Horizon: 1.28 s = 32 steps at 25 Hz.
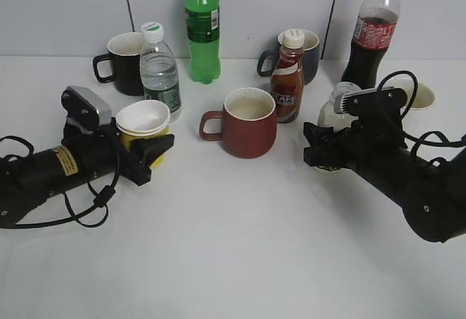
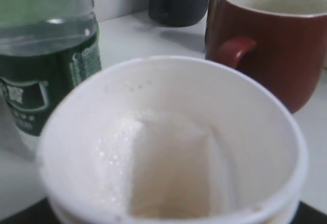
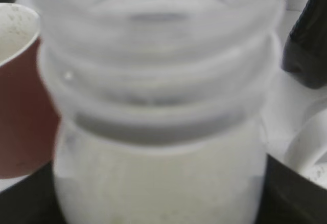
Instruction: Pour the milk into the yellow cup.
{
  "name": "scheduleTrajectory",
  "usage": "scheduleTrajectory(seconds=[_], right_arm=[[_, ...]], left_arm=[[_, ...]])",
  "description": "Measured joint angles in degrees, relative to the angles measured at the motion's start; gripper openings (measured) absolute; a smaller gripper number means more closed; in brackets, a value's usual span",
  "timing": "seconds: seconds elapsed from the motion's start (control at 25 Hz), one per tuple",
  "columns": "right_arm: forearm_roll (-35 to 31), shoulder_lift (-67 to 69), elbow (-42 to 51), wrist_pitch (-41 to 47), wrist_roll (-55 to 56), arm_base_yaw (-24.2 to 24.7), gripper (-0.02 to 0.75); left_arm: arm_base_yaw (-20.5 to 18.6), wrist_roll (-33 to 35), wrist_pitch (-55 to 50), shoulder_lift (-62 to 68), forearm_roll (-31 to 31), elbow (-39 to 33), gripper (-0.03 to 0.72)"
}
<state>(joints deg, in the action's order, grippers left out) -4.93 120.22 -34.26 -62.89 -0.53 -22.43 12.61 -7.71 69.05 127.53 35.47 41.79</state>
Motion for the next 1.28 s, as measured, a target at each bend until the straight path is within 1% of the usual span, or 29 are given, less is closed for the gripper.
scheduleTrajectory(seconds=[0.16,0.24,0.32,0.4,0.44,0.52,0.64,0.76,0.88,0.96,1.0,1.08,1.28], right_arm=[[0.83,-2.32,0.61,3.10,-0.16,0.00,0.490],[2.92,-5.16,0.82,6.12,-0.18,0.00,0.490],[6.84,-8.58,0.82,8.51,-0.23,0.00,0.490],[10.13,-12.76,0.82,10.68,-0.25,0.00,0.490],[11.51,-14.82,0.82,11.85,-0.30,0.00,0.490],[13.80,-18.42,0.74,14.81,-0.36,0.00,0.490],[18.58,-22.47,-0.91,20.10,-0.38,0.00,0.490],[23.30,-23.64,-3.01,22.10,-0.38,0.00,0.490],[28.25,-23.65,-4.82,22.80,-0.43,-0.31,0.490],[31.25,-23.65,-6.34,23.69,-0.55,-1.05,0.490],[32.63,-23.65,-7.04,24.33,-0.76,-1.40,0.490],[34.28,-23.65,-8.56,25.34,-2.93,-2.31,0.490],[35.83,-23.65,-10.88,26.85,-9.21,-3.45,0.490]], left_arm=[[0.00,0.00,0.15,-3.72,0.75,-1.45,0.407],[0.00,-0.16,0.15,-5.16,2.46,-1.89,0.407],[0.39,-0.48,-0.30,-6.58,4.11,-1.96,0.407],[1.16,-0.59,-0.91,-7.57,4.41,-1.96,0.407],[2.31,-0.67,-1.38,-8.43,4.54,-1.96,0.407],[3.30,-0.74,-2.03,-9.09,4.66,-1.96,0.407],[6.72,-1.80,-2.55,-10.48,4.66,-1.96,0.407],[7.88,-2.32,-2.71,-10.93,4.66,-1.96,0.407],[11.08,-4.47,-3.09,-11.38,4.38,-1.78,0.407],[12.80,-5.20,-3.96,-11.38,3.66,-1.14,0.407],[13.06,-5.25,-4.14,-11.38,3.42,-1.07,0.407],[14.78,-5.56,-4.35,-11.38,2.33,-0.33,0.406],[16.95,-5.63,-4.48,-11.38,1.70,0.65,0.407]])
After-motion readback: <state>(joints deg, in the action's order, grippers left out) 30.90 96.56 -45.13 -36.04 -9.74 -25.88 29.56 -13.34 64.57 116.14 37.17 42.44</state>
